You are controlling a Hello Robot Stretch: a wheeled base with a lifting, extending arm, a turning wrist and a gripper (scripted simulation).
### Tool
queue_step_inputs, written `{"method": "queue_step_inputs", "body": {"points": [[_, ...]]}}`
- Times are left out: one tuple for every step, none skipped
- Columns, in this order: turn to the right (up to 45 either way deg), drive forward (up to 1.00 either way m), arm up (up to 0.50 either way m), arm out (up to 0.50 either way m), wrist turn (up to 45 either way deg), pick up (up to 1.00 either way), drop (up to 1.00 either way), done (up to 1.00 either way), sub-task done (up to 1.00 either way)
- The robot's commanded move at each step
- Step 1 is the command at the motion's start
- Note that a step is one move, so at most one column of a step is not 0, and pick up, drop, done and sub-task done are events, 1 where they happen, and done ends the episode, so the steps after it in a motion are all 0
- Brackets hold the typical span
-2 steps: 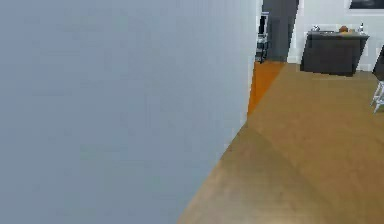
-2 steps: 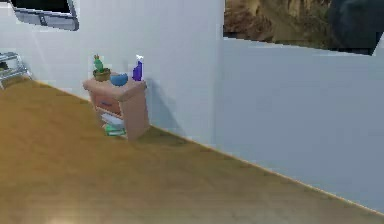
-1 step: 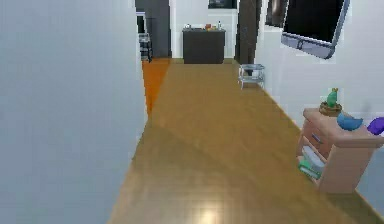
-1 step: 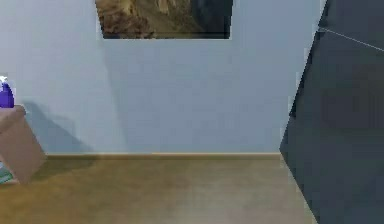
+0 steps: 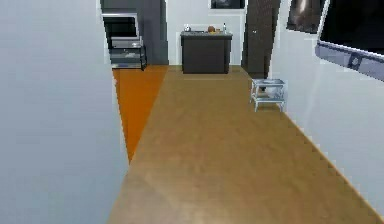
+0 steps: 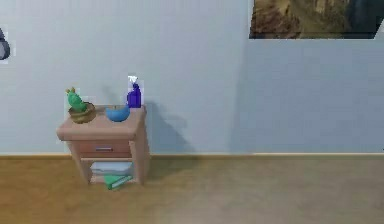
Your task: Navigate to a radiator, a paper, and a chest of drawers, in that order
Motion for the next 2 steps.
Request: {"method": "queue_step_inputs", "body": {"points": [[0.0, 1.0, 0.0, 0.0, 0.0, 0.0, 0.0, 0.0, 0.0], [0.0, 0.95, 0.0, 0.0, 0.0, 0.0, 0.0, 0.0, 0.0]]}}
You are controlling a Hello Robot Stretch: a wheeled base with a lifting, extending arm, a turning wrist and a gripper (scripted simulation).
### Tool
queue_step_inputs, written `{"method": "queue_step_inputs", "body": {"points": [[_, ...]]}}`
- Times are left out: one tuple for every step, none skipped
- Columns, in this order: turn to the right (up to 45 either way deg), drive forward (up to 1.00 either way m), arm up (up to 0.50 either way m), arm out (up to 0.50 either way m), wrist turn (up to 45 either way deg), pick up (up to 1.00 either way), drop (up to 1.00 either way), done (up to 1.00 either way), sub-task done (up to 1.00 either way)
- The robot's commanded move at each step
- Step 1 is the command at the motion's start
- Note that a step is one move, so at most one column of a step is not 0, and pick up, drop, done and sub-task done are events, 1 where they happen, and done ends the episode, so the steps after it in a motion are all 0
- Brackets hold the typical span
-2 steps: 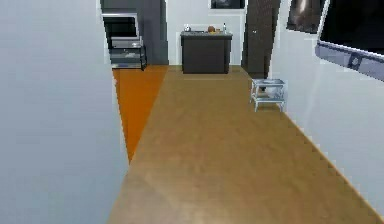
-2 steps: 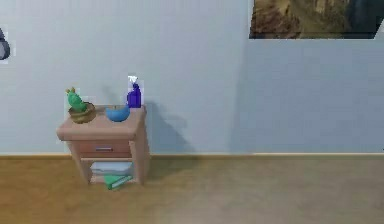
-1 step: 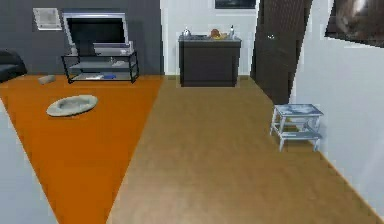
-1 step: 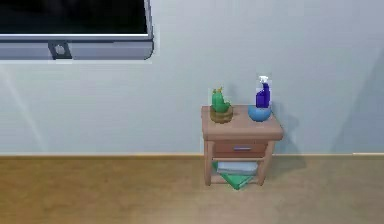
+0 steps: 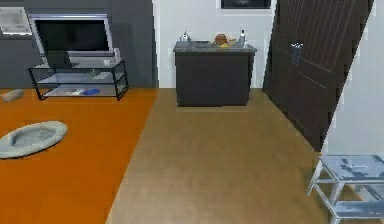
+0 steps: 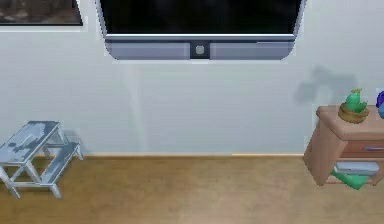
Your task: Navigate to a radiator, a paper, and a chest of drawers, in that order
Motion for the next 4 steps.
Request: {"method": "queue_step_inputs", "body": {"points": [[-45.0, 0.0, 0.0, 0.0, 0.0, 0.0, 0.0, 0.0, 0.0], [-27.0, 0.0, 0.0, 0.0, 0.0, 0.0, 0.0, 0.0, 0.0], [0.0, 1.0, 0.0, 0.0, 0.0, 0.0, 0.0, 0.0, 0.0], [-3.0, 0.0, 0.0, 0.0, 0.0, 0.0, 0.0, 0.0, 0.0]]}}
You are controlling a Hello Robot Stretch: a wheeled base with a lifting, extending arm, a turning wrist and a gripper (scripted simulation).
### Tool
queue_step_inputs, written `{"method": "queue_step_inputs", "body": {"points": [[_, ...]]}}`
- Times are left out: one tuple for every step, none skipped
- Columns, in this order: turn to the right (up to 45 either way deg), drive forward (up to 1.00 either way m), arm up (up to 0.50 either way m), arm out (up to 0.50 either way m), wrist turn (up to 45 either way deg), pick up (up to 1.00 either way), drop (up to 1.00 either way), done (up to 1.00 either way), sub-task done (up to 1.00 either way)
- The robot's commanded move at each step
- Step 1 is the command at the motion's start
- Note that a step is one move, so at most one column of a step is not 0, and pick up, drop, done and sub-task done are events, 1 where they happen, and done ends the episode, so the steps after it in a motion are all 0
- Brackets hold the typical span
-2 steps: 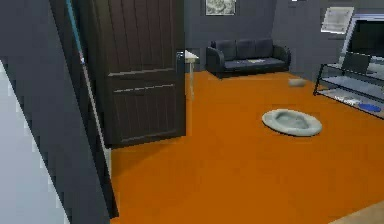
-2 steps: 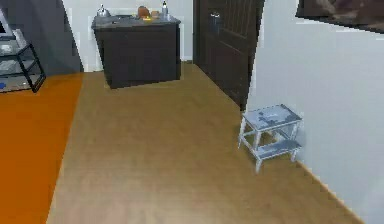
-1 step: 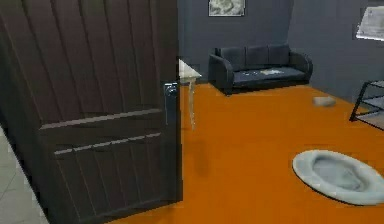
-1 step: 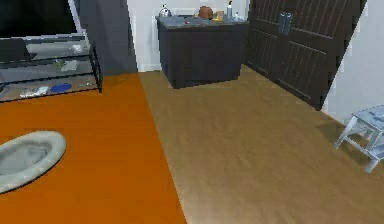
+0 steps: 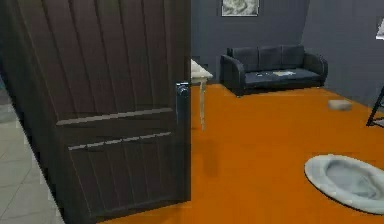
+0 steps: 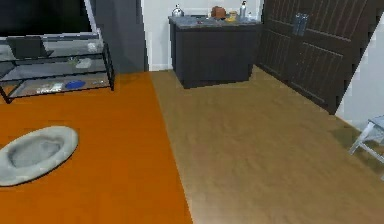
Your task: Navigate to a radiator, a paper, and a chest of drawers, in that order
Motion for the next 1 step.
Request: {"method": "queue_step_inputs", "body": {"points": [[0.0, 0.05, 0.0, 0.0, 0.0, 0.0, 0.0, 0.0, 0.0]]}}
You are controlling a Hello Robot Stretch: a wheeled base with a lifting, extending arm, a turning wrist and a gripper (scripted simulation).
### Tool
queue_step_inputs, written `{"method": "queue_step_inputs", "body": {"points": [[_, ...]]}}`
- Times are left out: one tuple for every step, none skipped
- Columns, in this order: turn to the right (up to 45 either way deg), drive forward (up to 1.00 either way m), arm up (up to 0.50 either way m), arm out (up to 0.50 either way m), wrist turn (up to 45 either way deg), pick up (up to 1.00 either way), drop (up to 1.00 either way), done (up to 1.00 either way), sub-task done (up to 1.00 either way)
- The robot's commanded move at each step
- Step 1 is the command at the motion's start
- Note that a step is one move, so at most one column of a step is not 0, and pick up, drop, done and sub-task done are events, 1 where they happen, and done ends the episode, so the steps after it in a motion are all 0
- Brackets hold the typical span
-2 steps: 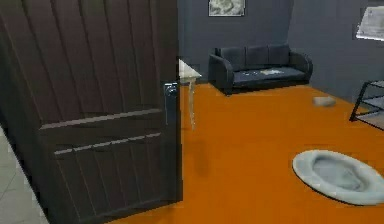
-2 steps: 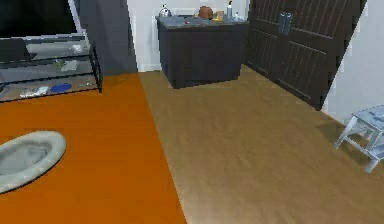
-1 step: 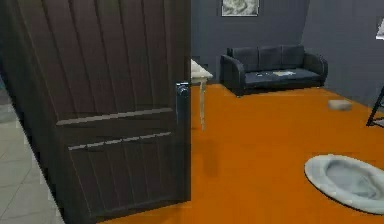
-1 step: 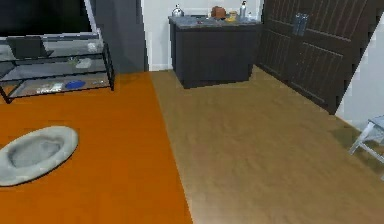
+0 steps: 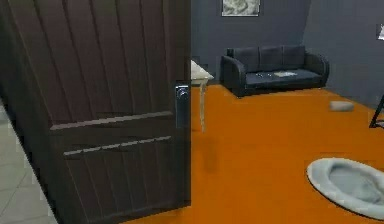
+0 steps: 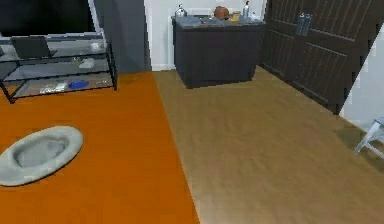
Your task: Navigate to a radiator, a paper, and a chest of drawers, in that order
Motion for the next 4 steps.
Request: {"method": "queue_step_inputs", "body": {"points": [[-12.0, 0.0, 0.0, 0.0, 0.0, 0.0, 0.0, 0.0, 0.0], [0.0, 0.2, 0.0, 0.0, 0.0, 0.0, 0.0, 0.0, 0.0], [-27.0, 0.0, 0.0, 0.0, 0.0, 0.0, 0.0, 0.0, 0.0], [-3.0, 0.0, 0.0, 0.0, 0.0, 0.0, 0.0, 0.0, 0.0]]}}
